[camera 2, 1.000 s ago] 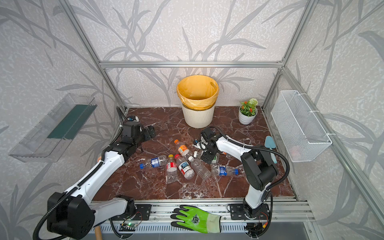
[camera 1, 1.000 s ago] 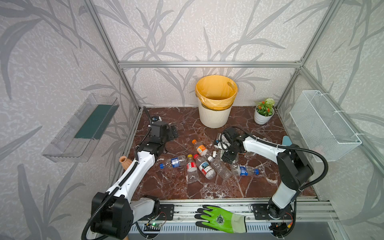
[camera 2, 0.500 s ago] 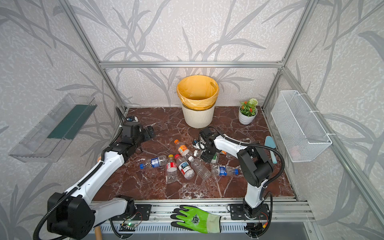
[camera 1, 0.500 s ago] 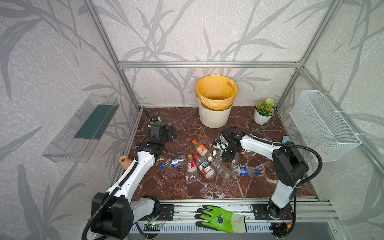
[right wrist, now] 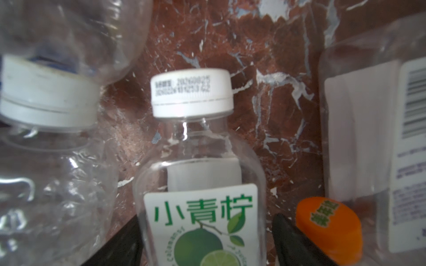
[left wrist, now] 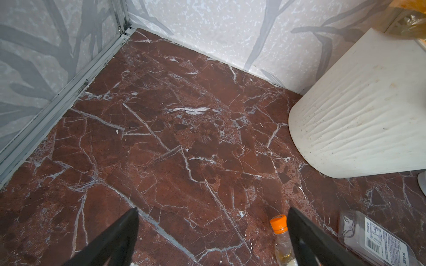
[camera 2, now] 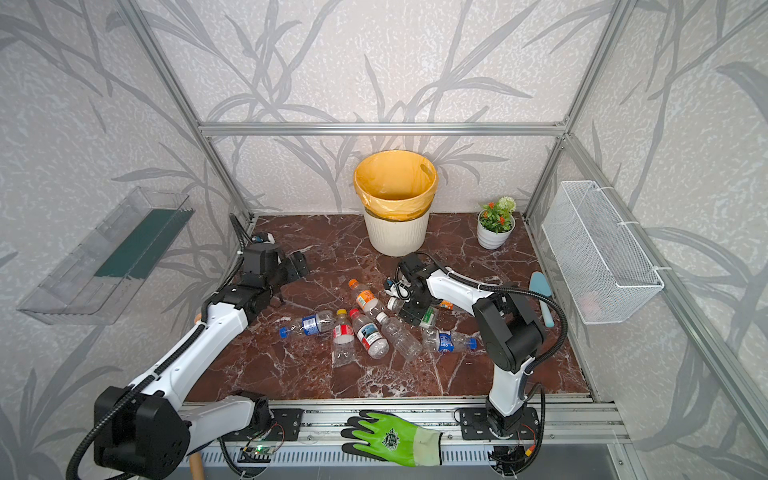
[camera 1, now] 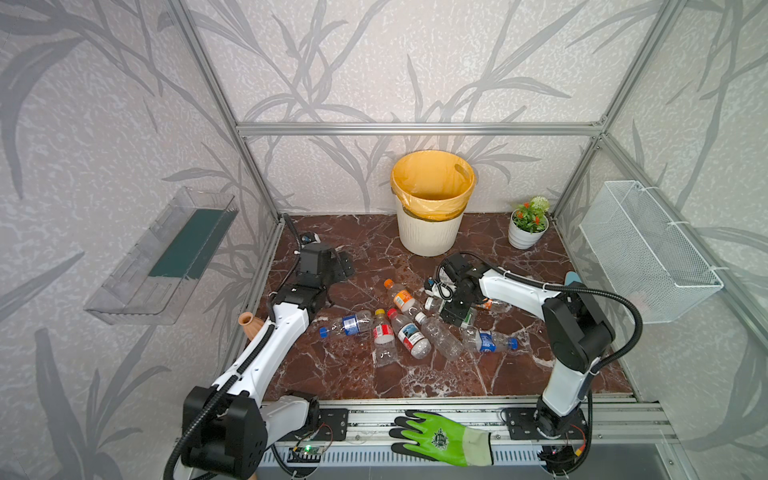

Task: Throw the plastic bottles in the bin
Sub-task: 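Lower the right gripper onto the green-label lime bottle cap and grasp, then lift the green-label bottle with the right gripper over the bin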

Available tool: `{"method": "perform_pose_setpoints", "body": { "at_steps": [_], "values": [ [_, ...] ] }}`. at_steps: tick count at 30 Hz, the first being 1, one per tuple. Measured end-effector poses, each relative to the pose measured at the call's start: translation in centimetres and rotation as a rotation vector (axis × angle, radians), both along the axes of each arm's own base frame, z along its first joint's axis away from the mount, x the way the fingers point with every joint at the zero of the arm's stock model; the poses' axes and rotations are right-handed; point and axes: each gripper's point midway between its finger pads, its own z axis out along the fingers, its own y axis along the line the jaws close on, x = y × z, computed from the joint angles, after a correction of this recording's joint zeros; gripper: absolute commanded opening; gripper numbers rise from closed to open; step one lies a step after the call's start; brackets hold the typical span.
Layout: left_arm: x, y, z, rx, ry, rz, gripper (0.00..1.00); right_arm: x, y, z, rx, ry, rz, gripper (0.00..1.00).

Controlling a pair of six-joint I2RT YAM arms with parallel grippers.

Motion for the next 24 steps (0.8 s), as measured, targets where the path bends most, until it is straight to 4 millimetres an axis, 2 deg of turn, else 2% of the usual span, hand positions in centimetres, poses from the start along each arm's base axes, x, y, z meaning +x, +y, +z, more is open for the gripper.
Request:
{"method": "perform_pose_setpoints", "body": {
  "at_steps": [7, 12, 17, 21, 24],
  "values": [
    [-0.1, 0.0, 0.2, -0.001, -0.005, 0.001, 0.99, -0.2, 0.0, -0.9, -0.011, 0.024, -0.007, 0.82],
    [-0.2, 0.1, 0.1, 0.0, 0.001, 0.002, 0.99, -0.1, 0.0, -0.9, -0.01, 0.023, -0.01, 0.69],
    [-0.3, 0.1, 0.0, 0.0, 0.006, 0.002, 0.99, 0.1, 0.2, -0.7, 0.0, 0.018, -0.025, 0.63],
    [-0.3, 0.1, 0.0, -0.003, 0.006, 0.005, 0.99, 0.4, 0.4, 0.3, 0.02, -0.004, -0.047, 0.58],
    [-0.3, 0.2, 0.0, -0.003, 0.005, 0.01, 0.99, 0.9, 0.7, 2.4, 0.06, -0.054, -0.067, 0.54]
  ]
}}
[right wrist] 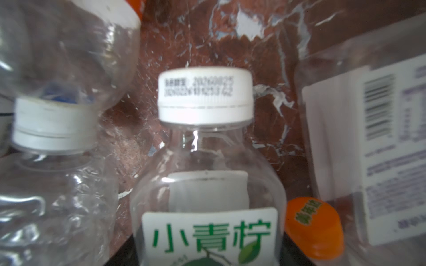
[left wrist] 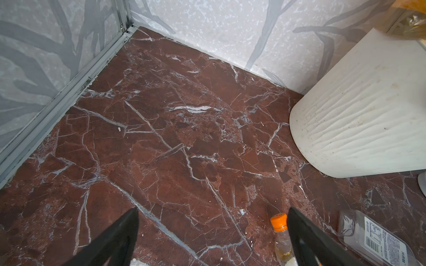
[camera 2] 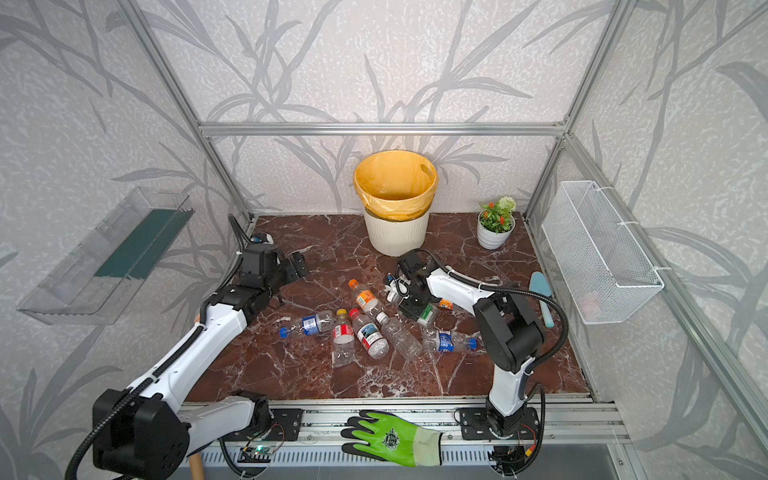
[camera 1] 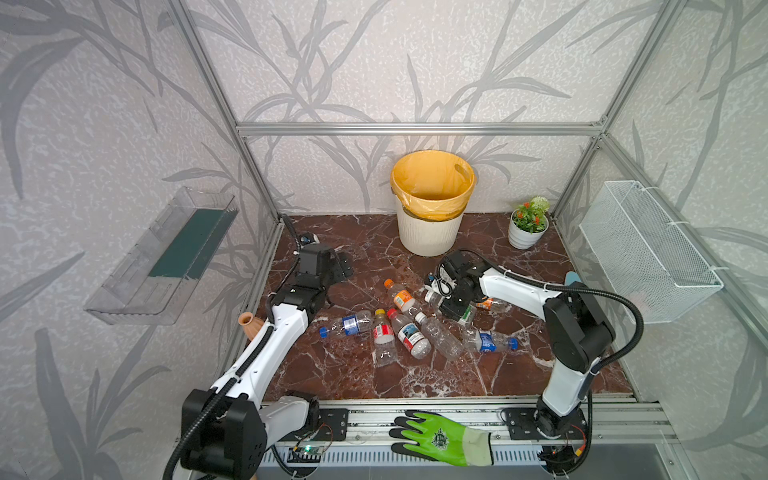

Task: Throw the plastic bottles in the bin
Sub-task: 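Lift the green-label bottle with the right gripper over the bin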

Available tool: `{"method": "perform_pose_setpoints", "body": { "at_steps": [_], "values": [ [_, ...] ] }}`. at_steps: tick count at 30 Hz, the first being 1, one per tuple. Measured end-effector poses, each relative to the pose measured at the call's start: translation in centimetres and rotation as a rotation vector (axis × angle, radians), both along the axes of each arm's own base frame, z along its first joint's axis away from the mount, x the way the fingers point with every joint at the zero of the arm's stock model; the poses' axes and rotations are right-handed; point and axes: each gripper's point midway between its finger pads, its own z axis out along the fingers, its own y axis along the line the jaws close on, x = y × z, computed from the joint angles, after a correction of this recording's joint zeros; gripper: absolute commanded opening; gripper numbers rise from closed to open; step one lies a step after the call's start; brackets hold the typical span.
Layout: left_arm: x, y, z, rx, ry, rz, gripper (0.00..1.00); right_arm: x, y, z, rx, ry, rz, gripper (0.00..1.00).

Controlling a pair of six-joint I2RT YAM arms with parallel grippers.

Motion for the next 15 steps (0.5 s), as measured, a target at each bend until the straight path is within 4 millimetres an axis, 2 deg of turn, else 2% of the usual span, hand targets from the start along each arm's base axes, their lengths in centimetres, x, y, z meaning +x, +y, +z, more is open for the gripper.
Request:
{"method": "perform_pose_setpoints", "body": {
  "at_steps": [3, 6, 9, 12, 15],
  "values": [
    [0.0, 0.1, 0.0, 0.0, 0.0, 0.007, 0.99, 0.8, 0.6, 3.7, 0.075, -0.094, -0.028, 0.51],
    [-0.1, 0.5, -0.2, 0.0, 0.002, 0.023, 0.99, 1.7, 1.1, 8.9, 0.181, -0.226, -0.058, 0.5],
    [-0.2, 0.9, -0.6, 0.0, 0.013, 0.039, 0.99, 2.6, 1.0, 15.3, 0.32, -0.416, -0.11, 0.46],
    [-0.3, 1.3, -1.2, 0.0, 0.025, 0.05, 0.99, 2.5, -0.3, 21.6, 0.477, -0.629, -0.177, 0.45],
    [-0.4, 1.5, -1.8, -0.004, 0.039, 0.06, 0.99, 2.7, -2.4, 28.4, 0.638, -0.814, -0.274, 0.45]
  ]
}}
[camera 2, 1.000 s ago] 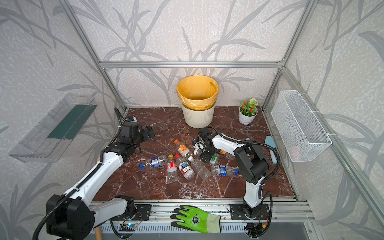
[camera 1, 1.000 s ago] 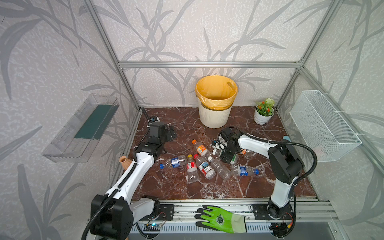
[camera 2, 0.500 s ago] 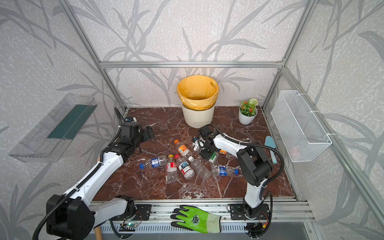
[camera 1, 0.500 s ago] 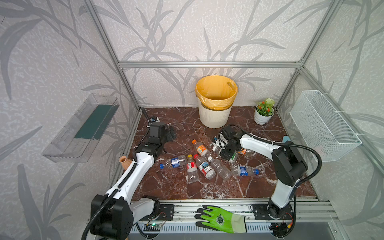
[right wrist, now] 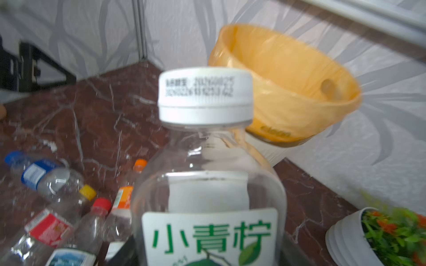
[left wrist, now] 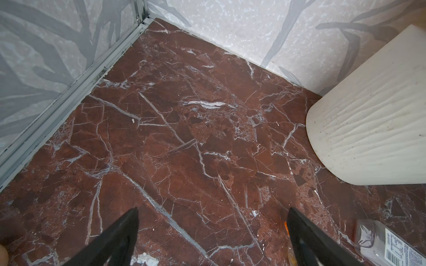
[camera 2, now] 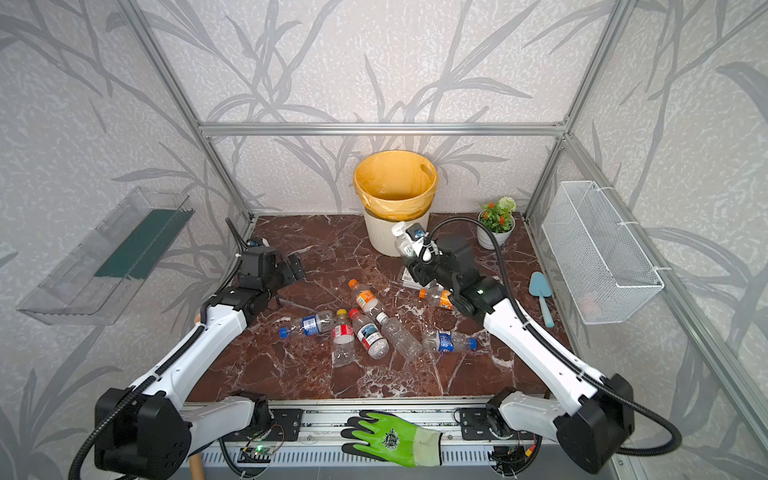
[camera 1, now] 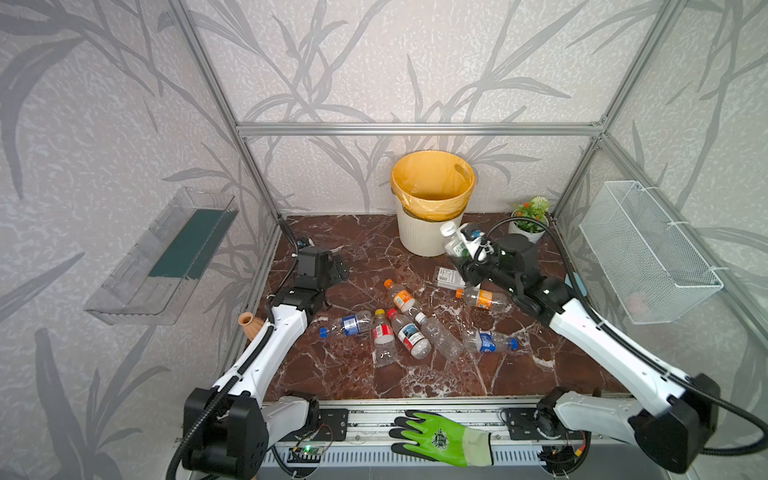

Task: Throw the plastic bottles in the bin
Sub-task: 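Lift the green-label bottle with the right gripper over the bin, then open the right gripper over the bin and lower the arm back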

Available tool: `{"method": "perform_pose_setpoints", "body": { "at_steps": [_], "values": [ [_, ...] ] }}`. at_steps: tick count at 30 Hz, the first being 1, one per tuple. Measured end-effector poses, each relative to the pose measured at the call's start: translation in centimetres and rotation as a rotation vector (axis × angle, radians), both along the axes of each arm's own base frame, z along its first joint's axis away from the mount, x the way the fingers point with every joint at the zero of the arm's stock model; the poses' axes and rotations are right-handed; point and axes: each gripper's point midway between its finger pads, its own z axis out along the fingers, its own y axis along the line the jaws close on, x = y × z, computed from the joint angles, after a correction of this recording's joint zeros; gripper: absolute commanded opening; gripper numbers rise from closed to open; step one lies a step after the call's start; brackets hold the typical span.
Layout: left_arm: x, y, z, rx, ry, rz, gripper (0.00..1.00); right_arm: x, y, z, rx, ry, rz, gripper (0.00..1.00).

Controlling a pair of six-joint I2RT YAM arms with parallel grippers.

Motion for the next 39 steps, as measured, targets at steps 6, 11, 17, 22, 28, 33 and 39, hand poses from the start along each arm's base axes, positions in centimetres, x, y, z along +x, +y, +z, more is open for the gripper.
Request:
{"method": "perform_pose_setpoints", "body": {
  "at_steps": [6, 11, 17, 22, 28, 33, 39],
  "values": [
    [0.0, -0.2, -0.8, -0.013, 0.019, -0.004, 0.99, 0.2, -2.5, 11.3, 0.253, -0.291, -0.099, 0.47],
    [0.0, -0.5, -0.8, -0.023, 0.02, -0.017, 0.99, 2.5, -1.6, 18.1, 0.384, -0.409, -0.092, 0.49],
    [-0.1, -0.7, -0.8, -0.031, 0.023, -0.029, 0.99, 12.4, 3.2, 18.3, 0.414, -0.319, -0.052, 0.68],
    [-0.4, -0.7, -1.0, -0.024, 0.038, -0.035, 0.99, 21.5, 5.9, 10.4, 0.301, -0.081, -0.083, 0.99],
    [-0.6, -0.6, -0.8, -0.014, 0.037, -0.04, 0.99, 21.9, 4.2, 8.5, 0.165, 0.024, -0.149, 0.99],
    [-0.9, -0.6, -0.3, -0.014, 0.019, -0.041, 0.99, 15.6, 1.1, 15.0, 0.172, -0.091, -0.149, 0.99],
    [-1.1, -0.3, -0.1, 0.001, 0.009, -0.035, 0.99, 7.6, -2.2, 15.7, 0.16, -0.209, -0.116, 1.0]
  ]
}}
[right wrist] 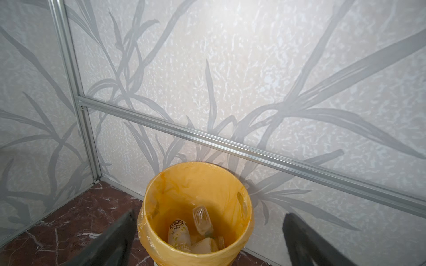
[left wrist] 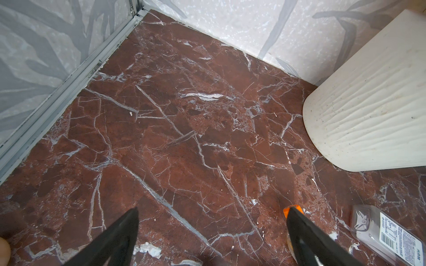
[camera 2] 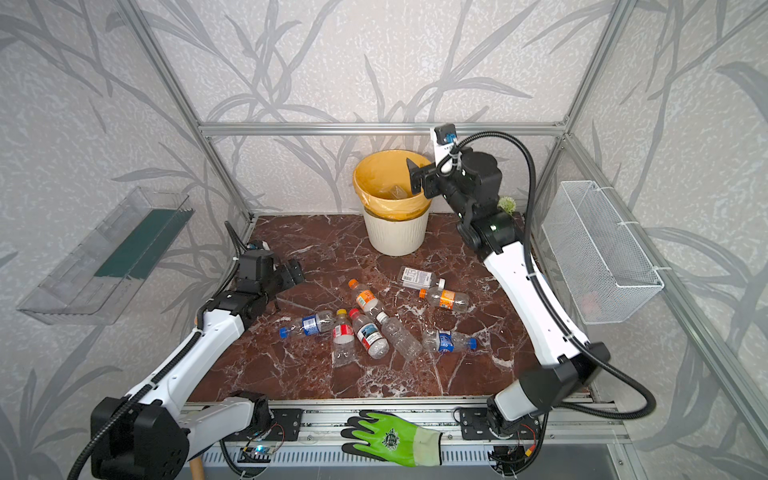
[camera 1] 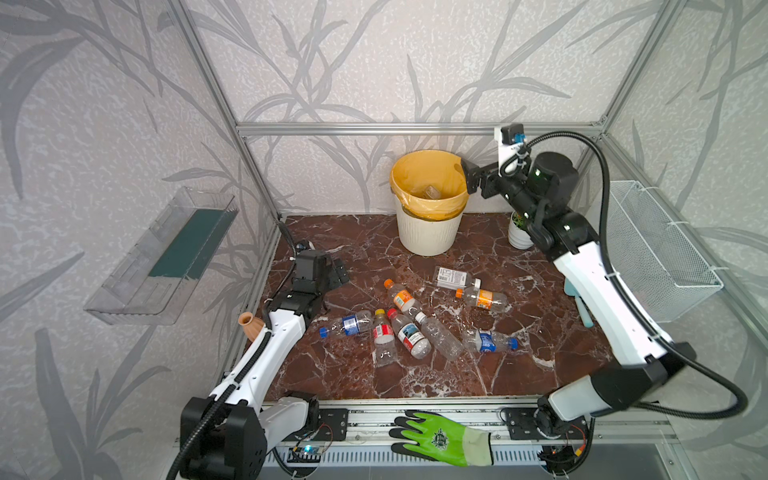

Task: Throw the plastic bottles in the bin
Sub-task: 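Open the right gripper over the bin and lower the arm back, then lower the right gripper onto the clear barcode-label bottle and grasp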

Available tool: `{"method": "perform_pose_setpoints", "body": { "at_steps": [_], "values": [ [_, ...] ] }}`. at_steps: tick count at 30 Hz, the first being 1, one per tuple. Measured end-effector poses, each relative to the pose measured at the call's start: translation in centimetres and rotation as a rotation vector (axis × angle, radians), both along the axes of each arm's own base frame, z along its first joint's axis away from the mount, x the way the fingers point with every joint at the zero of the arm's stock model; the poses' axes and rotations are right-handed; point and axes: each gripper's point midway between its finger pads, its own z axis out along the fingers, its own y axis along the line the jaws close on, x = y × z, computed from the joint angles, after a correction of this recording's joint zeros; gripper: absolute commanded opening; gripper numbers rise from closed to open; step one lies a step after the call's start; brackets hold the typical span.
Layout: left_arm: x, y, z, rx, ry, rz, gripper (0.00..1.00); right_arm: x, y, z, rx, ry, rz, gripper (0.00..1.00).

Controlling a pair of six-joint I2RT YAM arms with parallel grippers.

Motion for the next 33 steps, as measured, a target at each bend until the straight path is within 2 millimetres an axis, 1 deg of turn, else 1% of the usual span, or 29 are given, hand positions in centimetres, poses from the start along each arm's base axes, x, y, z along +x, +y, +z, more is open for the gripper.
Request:
{"method": "perform_pose_setpoints", "body": {
  "at_steps": [1, 3, 4, 5, 6, 7, 8, 10, 11, 12, 14, 16, 24, 28, 33],
  "values": [
    [0.0, 0.0, -0.1, 0.002, 0.003, 0.0, 0.99, -0.4, -0.3, -1.6, -0.019, 0.013, 0.002, 1.0],
    [-0.1, 0.1, -0.3, 0.005, 0.008, 0.0, 0.99, -0.4, -0.5, -5.9, -0.072, 0.072, 0.01, 0.99],
    [-0.2, 0.1, -0.4, 0.006, 0.009, 0.001, 0.99, -0.2, -0.4, -8.8, -0.109, 0.119, 0.016, 0.98],
    [-0.2, 0.1, -0.5, 0.006, 0.011, 0.001, 0.99, 0.0, -0.3, -12.2, -0.151, 0.182, 0.027, 0.98],
    [-0.2, 0.1, -0.6, 0.006, 0.013, 0.001, 0.99, 0.0, -0.3, -14.9, -0.181, 0.233, 0.035, 0.98],
    [-0.2, 0.1, -0.6, 0.007, 0.014, 0.001, 0.99, -0.2, -0.2, -18.7, -0.222, 0.309, 0.051, 0.97],
    [-0.2, 0.1, -0.6, 0.006, 0.014, 0.001, 0.99, -0.6, -0.2, -21.7, -0.255, 0.37, 0.067, 0.97],
    [-0.2, 0.1, -0.6, 0.006, 0.014, 0.0, 0.99, -1.8, -0.2, -26.8, -0.311, 0.481, 0.102, 0.97],
    [-0.2, 0.1, -0.6, 0.005, 0.014, -0.001, 0.99, -2.4, -0.2, -28.8, -0.334, 0.528, 0.122, 0.97],
    [-0.2, 0.0, -0.6, 0.004, 0.015, -0.002, 0.99, -2.9, -0.2, -30.0, -0.352, 0.557, 0.138, 0.97],
    [-0.2, 0.0, -0.7, 0.002, 0.015, -0.005, 0.99, -3.4, 0.1, -31.7, -0.384, 0.598, 0.173, 0.97],
    [-0.2, -0.1, -0.8, -0.001, 0.018, -0.009, 0.99, -3.3, 0.4, -32.8, -0.408, 0.623, 0.202, 0.97],
    [-0.2, -0.3, -0.9, -0.007, 0.022, -0.016, 0.99, -1.4, 1.7, -37.7, -0.494, 0.743, 0.267, 0.99],
    [-0.2, -0.3, -0.9, -0.005, 0.022, -0.016, 0.99, -0.4, 2.3, -39.1, -0.526, 0.786, 0.294, 0.99],
    [-0.2, -0.3, -0.9, -0.005, 0.023, -0.016, 0.99, 0.3, 2.7, -40.1, -0.566, 0.825, 0.33, 1.0]
  ]
}}
